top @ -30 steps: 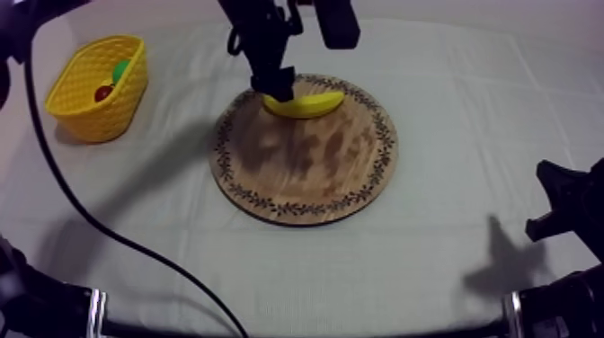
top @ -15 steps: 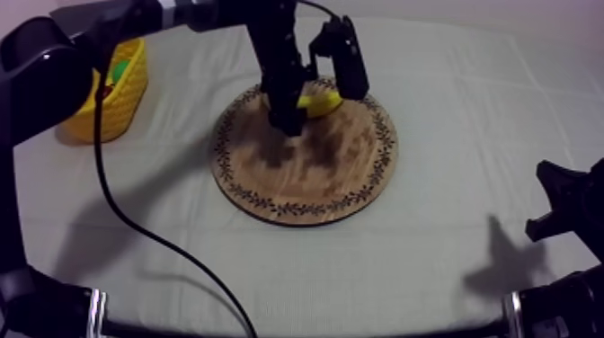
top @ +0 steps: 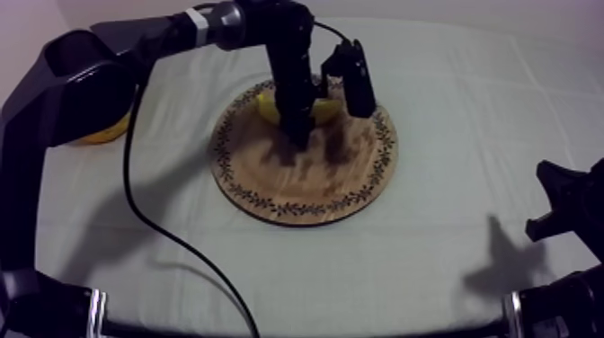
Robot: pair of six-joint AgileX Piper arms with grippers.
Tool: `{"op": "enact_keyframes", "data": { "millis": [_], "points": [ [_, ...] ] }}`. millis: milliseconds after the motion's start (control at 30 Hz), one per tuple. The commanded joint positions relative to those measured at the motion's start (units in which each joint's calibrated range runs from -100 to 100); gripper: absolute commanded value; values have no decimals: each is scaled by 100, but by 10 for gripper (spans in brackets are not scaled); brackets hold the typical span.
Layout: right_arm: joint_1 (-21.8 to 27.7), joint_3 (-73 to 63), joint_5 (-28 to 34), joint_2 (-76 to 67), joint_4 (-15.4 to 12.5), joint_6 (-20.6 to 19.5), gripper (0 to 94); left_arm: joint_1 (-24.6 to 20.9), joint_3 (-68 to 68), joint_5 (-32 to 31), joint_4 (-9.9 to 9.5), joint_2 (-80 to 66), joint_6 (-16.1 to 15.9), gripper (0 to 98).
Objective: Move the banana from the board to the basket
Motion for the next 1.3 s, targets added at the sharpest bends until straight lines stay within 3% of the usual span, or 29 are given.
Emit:
{"op": "enact_keyframes", "data": {
  "millis": [0, 133, 300, 500, 733, 1267],
  "points": [
    [1, -3, 1, 3, 0, 1, 2, 7, -16, 19, -2, -23, 29, 378],
    [1, -3, 1, 3, 0, 1, 2, 11, 122, 33, -46, -252, 140, 225],
    [1, -3, 1, 3, 0, 1, 2, 8, 570, 37, -169, -924, 367, 155],
    [1, -3, 1, 3, 0, 1, 2, -81, 1051, 192, -306, -2098, 665, 137],
    [1, -3, 1, 3, 0, 1, 2, -424, 743, 821, -460, -3213, 873, 135],
    [1, -3, 1, 3, 0, 1, 2, -1870, -167, 1119, -414, -4392, 908, 132]
  ]
}}
